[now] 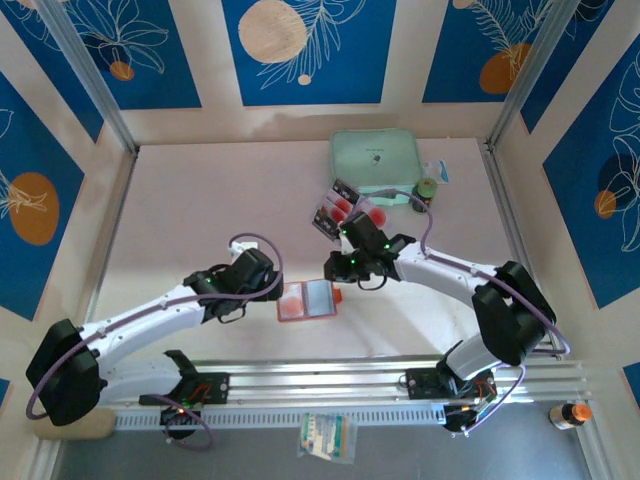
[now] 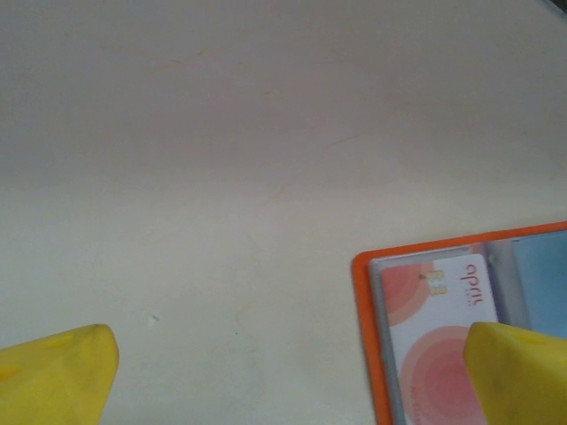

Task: Put the credit cards into the card holder

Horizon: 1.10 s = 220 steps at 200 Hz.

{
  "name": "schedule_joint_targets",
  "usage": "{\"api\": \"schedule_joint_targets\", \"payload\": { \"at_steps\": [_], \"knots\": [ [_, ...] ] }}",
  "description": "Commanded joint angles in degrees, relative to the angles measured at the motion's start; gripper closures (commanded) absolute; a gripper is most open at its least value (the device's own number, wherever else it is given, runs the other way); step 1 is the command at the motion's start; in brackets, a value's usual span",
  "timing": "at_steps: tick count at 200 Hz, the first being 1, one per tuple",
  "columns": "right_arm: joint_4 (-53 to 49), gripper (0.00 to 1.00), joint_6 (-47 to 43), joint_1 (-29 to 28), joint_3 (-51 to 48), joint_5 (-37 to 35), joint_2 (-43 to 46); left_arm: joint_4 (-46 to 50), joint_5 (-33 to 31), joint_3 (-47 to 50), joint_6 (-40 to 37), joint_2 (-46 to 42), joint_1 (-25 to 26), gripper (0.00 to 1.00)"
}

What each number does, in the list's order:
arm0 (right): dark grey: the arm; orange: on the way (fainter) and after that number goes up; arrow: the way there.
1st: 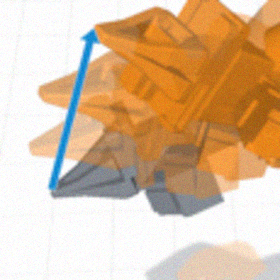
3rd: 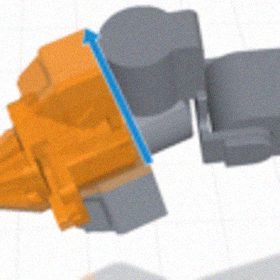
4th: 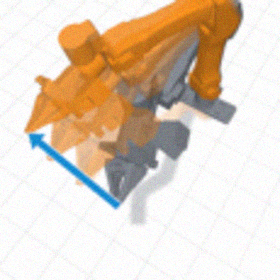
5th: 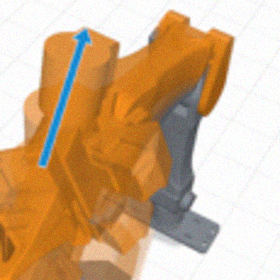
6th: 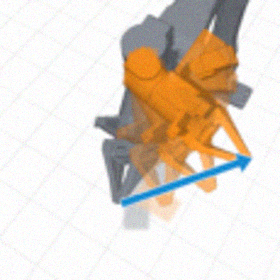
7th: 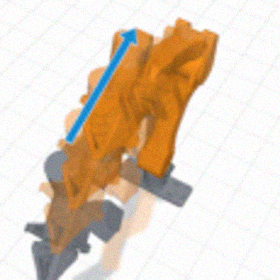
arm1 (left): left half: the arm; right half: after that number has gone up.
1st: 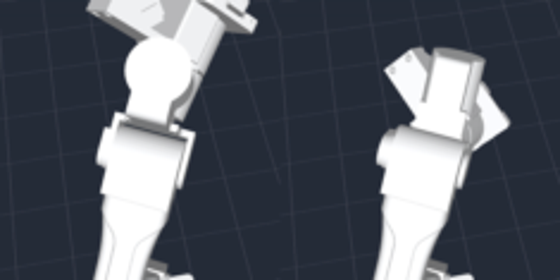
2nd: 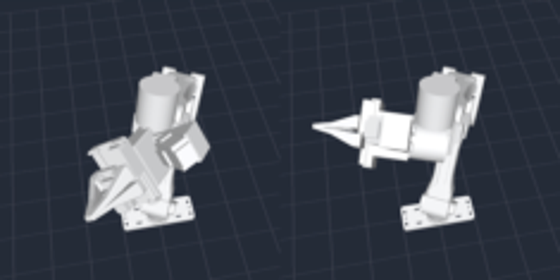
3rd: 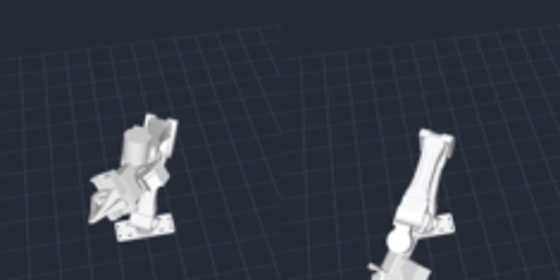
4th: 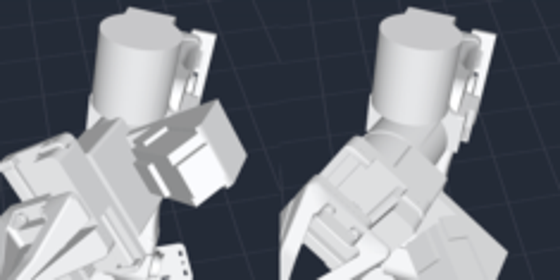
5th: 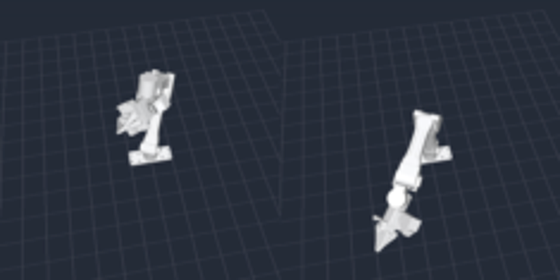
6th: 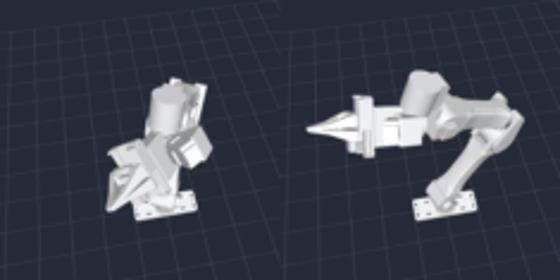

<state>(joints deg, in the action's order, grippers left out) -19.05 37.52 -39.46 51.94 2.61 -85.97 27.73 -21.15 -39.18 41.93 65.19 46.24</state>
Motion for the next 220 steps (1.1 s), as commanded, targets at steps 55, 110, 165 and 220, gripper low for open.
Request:
{"api": "schedule_joint_targets", "payload": {
  "at_steps": [55,110,165,220],
  "knots": [
    [-2.22,0.96,-6.29,1.10,2.13,2.74,-4.85,-8.22,7.35,-4.36,2.71,10.23,2.29,0.00],
    [-1.78,1.00,-7.37,0.79,5.02,4.24,-9.88,-9.39,6.60,-5.21,3.86,15.41,5.29,0.00],
    [-1.51,1.00,-7.46,0.44,6.74,5.47,-13.07,-9.86,6.14,-5.38,3.71,18.55,6.58,0.00],
    [-1.16,1.00,-7.11,0.09,6.22,5.66,-14.18,-9.80,5.68,-5.47,2.94,19.81,6.87,0.00]
  ]
}}
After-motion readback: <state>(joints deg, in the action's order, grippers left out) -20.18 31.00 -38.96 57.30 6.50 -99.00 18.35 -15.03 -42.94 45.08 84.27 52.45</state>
